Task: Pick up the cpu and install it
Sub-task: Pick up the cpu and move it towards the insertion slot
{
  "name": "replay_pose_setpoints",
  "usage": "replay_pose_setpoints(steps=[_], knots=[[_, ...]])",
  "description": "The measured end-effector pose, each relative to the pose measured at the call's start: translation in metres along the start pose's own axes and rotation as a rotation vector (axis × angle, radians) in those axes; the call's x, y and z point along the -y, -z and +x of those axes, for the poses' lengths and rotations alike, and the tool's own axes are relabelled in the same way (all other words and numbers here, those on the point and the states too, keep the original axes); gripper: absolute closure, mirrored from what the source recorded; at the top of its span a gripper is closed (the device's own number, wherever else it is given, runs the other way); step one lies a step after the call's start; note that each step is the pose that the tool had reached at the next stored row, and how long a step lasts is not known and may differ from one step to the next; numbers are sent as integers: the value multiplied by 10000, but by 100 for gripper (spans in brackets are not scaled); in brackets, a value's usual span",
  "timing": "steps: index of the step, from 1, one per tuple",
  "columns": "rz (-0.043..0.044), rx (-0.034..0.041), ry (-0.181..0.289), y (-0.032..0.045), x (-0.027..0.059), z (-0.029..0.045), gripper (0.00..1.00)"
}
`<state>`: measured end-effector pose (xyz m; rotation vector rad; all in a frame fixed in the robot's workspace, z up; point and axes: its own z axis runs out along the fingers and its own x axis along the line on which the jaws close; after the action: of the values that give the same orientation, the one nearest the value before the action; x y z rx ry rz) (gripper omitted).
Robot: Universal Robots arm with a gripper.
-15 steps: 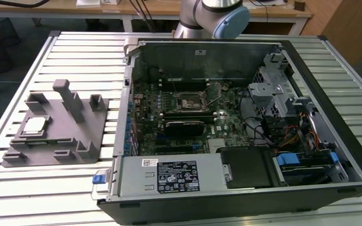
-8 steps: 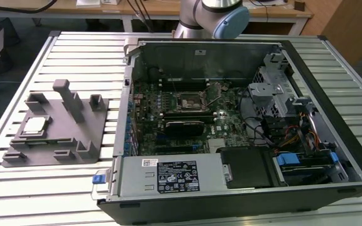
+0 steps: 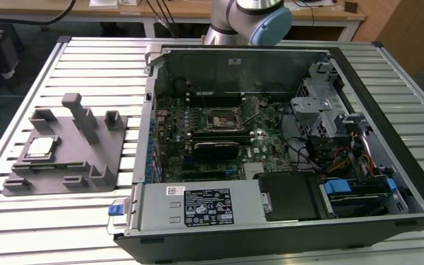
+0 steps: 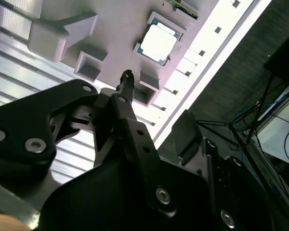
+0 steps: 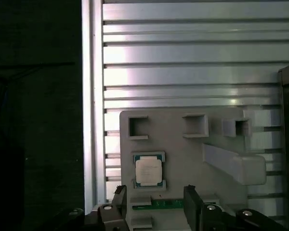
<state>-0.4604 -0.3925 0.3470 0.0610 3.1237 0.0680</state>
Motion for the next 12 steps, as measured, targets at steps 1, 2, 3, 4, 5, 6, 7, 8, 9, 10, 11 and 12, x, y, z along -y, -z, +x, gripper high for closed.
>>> replay_pose_setpoints(steps=[1,2,3,4,5,6,7,8,9,10,11,12], knots=[[-1,-20,95,-15,1,0,42],[-1,-25,156,-32,1,4,36],[-1,-26,176,-50,3,7,36],[-2,-26,181,-68,4,7,30],[-1,-28,183,-85,4,8,30],[-1,-28,188,-103,5,8,30],[-2,-27,189,-115,6,9,30],[-2,-27,189,-122,6,8,30],[-1,-29,189,-128,6,9,30],[-2,-27,189,-136,6,9,30],[-2,-27,189,-144,7,9,30],[-2,-27,189,-153,7,9,30]])
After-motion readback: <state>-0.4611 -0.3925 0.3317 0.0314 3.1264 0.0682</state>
